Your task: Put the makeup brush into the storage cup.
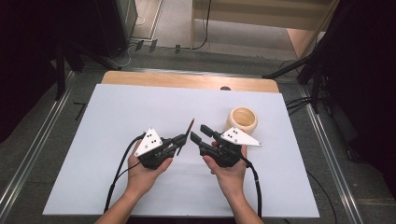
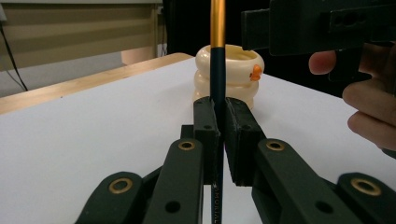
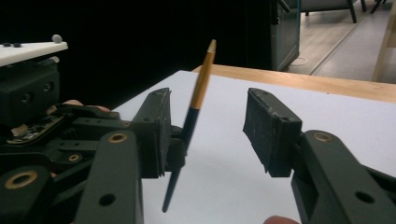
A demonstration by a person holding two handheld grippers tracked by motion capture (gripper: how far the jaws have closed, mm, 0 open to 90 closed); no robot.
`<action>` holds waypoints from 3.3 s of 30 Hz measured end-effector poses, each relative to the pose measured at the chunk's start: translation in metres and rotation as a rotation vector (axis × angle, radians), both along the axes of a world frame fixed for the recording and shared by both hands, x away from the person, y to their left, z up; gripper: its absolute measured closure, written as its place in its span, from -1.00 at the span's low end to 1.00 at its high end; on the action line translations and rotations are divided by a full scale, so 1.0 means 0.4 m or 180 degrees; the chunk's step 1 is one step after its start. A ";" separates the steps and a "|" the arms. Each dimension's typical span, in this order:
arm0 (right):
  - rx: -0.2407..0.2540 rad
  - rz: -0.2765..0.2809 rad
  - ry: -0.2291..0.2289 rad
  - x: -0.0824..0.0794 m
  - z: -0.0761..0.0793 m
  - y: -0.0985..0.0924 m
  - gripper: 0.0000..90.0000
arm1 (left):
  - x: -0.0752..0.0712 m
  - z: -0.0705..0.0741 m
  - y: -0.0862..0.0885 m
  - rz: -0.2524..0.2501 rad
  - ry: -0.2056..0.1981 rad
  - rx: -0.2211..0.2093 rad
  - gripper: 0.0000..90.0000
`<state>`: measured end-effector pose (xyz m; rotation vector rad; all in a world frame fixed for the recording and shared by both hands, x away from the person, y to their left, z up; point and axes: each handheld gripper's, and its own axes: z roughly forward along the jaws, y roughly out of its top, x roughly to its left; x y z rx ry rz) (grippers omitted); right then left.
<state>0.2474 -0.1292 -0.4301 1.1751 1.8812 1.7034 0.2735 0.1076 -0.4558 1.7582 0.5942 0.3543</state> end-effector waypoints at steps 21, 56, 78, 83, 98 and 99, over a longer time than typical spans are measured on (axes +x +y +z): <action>0.0239 0.0023 0.0233 0.014 -0.022 0.004 0.60 | -0.020 -0.005 -0.029 -0.0155 -0.0035 0.0014 0.90; 0.0278 -0.0004 0.0188 0.009 -0.021 -0.004 0.88 | -0.012 -0.007 -0.018 -0.0287 0.0118 -0.0051 0.76; 0.0036 -0.0175 -0.0058 0.005 -0.014 -0.024 0.88 | -0.003 -0.001 0.095 -0.0038 0.0207 -0.0154 0.05; 0.0003 -0.0192 -0.0110 0.005 -0.011 -0.030 0.88 | -0.004 0.000 0.121 0.0060 0.0213 -0.0110 -0.12; -0.0016 -0.0283 -0.0158 0.012 -0.007 -0.053 0.88 | 0.009 -0.016 0.191 0.0336 0.0303 -0.0030 -0.79; -0.0021 -0.0296 -0.0159 0.013 -0.008 -0.055 0.88 | 0.009 -0.016 0.194 0.0354 0.0311 -0.0030 -0.83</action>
